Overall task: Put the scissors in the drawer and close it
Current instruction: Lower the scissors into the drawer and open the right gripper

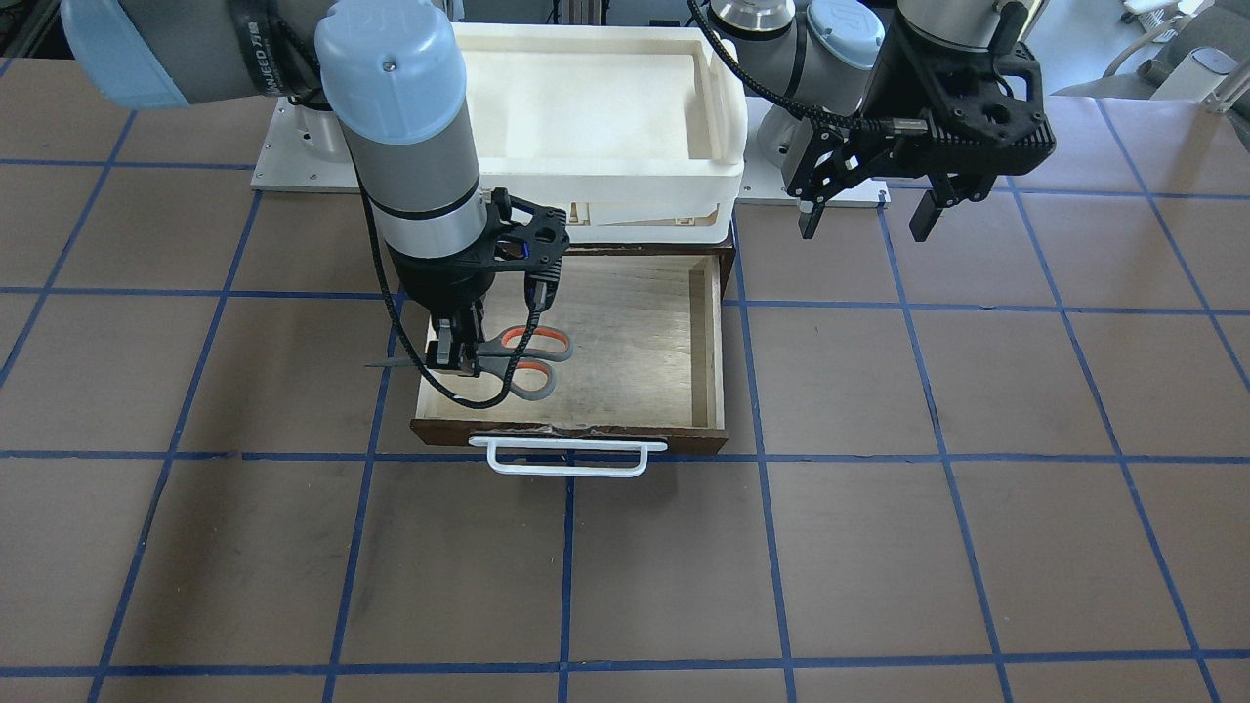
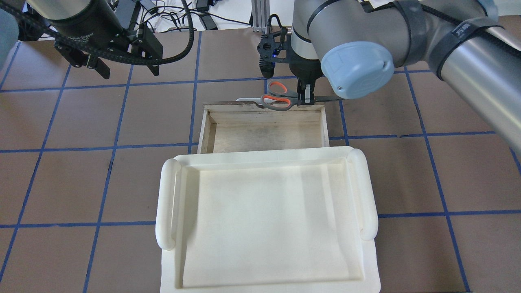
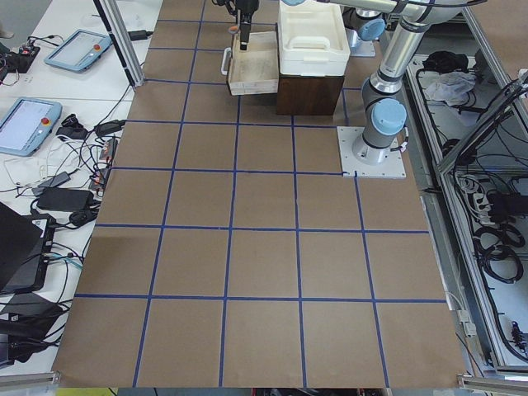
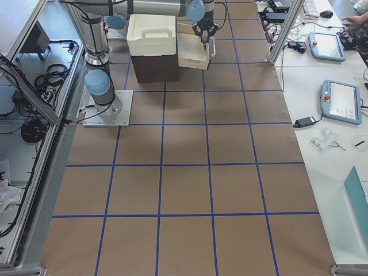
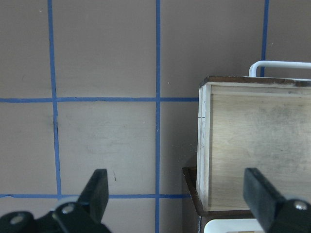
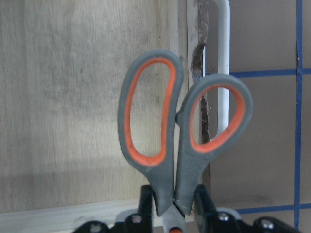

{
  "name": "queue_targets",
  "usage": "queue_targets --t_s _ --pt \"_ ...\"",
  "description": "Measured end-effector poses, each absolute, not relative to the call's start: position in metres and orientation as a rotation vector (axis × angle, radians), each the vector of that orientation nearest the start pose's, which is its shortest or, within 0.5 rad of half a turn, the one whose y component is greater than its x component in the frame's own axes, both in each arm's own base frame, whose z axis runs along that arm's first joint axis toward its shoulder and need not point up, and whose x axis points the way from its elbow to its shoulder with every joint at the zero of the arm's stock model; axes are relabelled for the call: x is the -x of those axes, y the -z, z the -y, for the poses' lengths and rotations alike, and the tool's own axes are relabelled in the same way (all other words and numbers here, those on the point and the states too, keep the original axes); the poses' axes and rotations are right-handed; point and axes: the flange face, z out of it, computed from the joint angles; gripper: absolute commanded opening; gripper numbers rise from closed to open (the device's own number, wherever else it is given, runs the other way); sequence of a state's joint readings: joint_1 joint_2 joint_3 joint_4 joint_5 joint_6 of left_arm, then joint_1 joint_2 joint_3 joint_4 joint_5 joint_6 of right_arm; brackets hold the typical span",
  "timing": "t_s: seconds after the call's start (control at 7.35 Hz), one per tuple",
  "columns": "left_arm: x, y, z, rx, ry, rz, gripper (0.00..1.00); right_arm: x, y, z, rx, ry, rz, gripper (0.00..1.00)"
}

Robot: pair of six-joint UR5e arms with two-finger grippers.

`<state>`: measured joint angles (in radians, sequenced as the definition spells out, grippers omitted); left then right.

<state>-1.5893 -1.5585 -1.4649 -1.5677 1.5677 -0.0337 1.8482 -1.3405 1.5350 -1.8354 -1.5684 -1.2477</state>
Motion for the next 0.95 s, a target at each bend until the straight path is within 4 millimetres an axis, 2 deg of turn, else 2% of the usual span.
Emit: queue_targets --t_s 0.54,0.82,0.95 --pt "0.142 -0.547 0.492 0.024 0.192 -3.139 1.00 -0.351 -0.382 0.512 2.189 0.109 -2.277 0.00" --pt "0.141 -0.548 0.492 0.026 0.195 -3.133 1.00 -0.368 -0.366 0.508 2.163 0.081 -2.297 0.35" --pt "0.141 -0.548 0.492 0.027 0.195 -3.133 1.00 -0.371 -0.359 0.509 2.135 0.067 -2.318 0.48"
